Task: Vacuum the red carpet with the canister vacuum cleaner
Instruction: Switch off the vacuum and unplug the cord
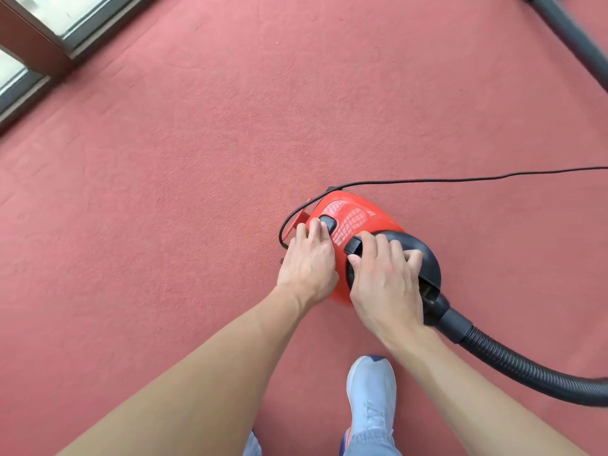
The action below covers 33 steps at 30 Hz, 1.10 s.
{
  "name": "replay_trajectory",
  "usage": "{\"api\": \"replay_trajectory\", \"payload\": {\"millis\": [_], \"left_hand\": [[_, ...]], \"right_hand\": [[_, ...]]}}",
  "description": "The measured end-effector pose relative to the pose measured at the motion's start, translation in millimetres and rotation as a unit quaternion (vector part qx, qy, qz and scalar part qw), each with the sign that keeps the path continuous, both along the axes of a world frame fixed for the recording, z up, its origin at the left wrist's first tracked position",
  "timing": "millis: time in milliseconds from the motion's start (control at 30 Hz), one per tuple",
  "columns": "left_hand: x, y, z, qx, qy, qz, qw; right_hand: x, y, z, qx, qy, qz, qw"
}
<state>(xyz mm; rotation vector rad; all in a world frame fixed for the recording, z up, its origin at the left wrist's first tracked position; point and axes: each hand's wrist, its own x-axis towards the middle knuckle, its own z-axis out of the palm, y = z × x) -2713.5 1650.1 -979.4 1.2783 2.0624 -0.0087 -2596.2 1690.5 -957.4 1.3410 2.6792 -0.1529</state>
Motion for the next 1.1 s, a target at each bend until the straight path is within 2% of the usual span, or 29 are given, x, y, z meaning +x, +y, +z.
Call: {"api": "replay_trajectory", "payload": {"millis": [133,300,533,633,800,933,1100], "left_hand": [[-8.4,-10.5,15.8,-0.012,-0.088,0.067,0.994],[-10.5,-11.6,47.2,-0.009,-0.096,0.050,0.994],[-17.0,12.9,125.8,-0.006,-0.107,-0.028,0.994],[-19.7,24.4,175.5,-0.009,-0.088,-0.039,0.995],[-9.3,62.4,306.9,-0.036,0.040,-0.165,0.985],[9.8,100.5,441.4,0.017,0.077,-0.212,0.974],[43.0,113.6,576.0,0.084,0.076,-0.233,0.966]], "right_hand": [[0.2,2.5,7.1,-0.060,-0.022,-0.007,0.998],[-6.3,16.2,30.8,-0.192,-0.093,-0.022,0.977],[9.7,38.0,106.1,-0.272,-0.113,-0.065,0.953],[15.5,50.6,165.7,-0.291,-0.099,-0.086,0.948],[46.0,82.4,297.6,-0.270,-0.077,-0.102,0.954],[75.9,111.4,413.5,-0.250,-0.039,-0.143,0.957],[109.7,117.0,550.7,-0.208,0.071,-0.245,0.944]]}}
